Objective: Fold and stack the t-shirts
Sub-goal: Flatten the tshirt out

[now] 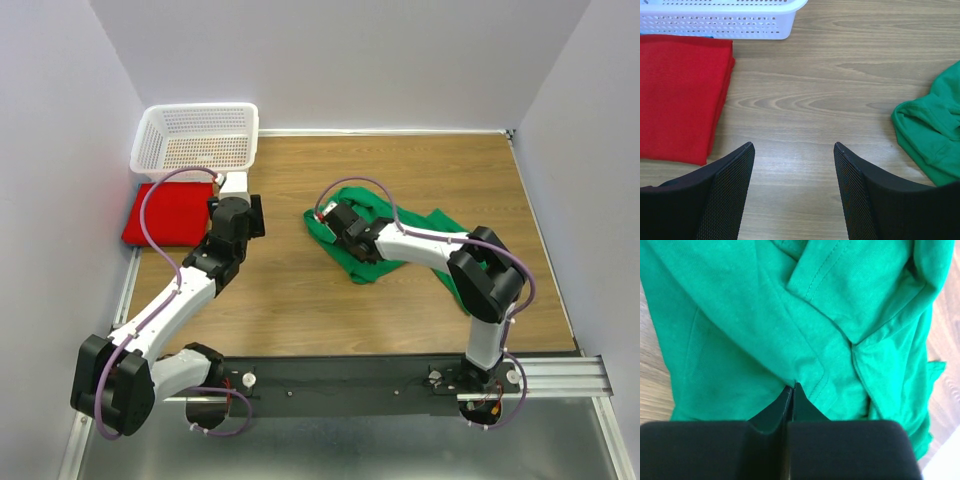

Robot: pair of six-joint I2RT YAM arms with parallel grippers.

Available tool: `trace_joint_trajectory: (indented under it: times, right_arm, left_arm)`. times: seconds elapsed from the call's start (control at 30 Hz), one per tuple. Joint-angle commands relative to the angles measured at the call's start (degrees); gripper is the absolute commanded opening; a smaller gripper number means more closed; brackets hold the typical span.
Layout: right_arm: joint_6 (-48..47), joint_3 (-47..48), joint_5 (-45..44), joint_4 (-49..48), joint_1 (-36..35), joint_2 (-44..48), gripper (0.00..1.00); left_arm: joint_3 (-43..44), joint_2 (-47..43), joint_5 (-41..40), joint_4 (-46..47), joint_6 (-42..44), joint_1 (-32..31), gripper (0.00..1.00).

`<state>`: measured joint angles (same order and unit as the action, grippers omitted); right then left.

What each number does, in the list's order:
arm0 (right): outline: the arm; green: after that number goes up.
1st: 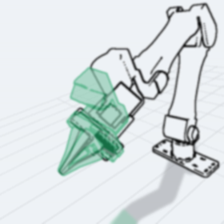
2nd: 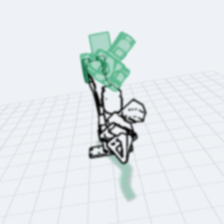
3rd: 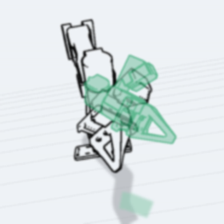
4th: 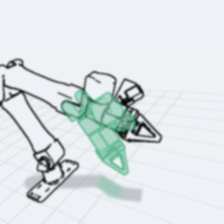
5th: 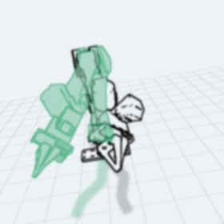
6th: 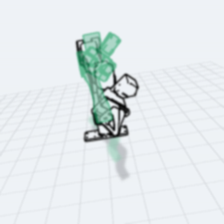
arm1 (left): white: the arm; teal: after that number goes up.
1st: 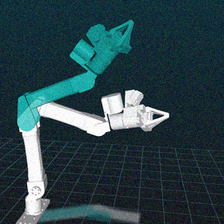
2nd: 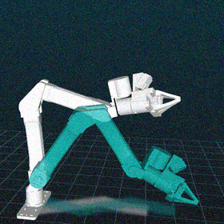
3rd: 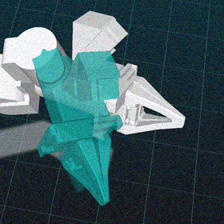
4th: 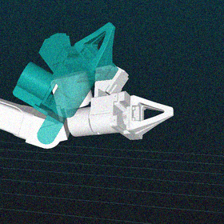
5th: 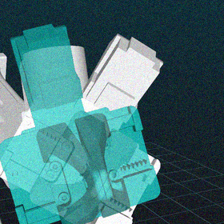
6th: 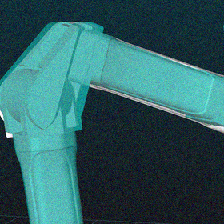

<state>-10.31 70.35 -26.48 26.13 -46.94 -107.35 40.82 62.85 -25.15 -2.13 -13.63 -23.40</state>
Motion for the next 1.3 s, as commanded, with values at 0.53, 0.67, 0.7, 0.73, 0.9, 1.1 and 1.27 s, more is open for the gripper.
trace_joint_trajectory:
  times: [0.53,0.67,0.7,0.73,0.9,1.1,1.27]
  right_arm:
    - [24.6,16.1,54.4,-0.4,-3.9,-3.6,0.01]
    - [32.5,21.8,59.4,-4.1,-4.0,-11.3,0.01]
    - [34.9,23.0,59.9,-4.4,-4.4,-13.0,0.01]
    - [35.8,24.0,60.6,-4.6,-4.6,-14.3,0.06]
    - [36.9,25.3,57.6,-4.5,-5.3,-15.0,0.32]
    - [36.1,12.7,42.3,-4.3,-0.8,-1.7,0.43]
    - [36.8,-2.9,33.3,-3.6,10.7,12.4,0.43]
  left_arm:
    - [-1.1,-11.2,-9.0,1.3,-3.4,2.4,0.72]
    - [-2.7,-14.2,-9.8,1.9,-3.4,2.5,0.72]
    - [-2.8,-14.7,-9.8,1.9,-3.3,2.5,0.72]
    - [-2.8,-14.9,-9.7,1.9,-3.3,2.5,0.72]
    - [-2.8,-14.3,-6.9,3.3,-2.5,2.5,0.72]
    - [-2.2,-11.3,3.1,2.8,-2.4,2.4,0.72]
    - [3.1,-4.2,18.7,-8.0,-5.9,-0.7,0.67]
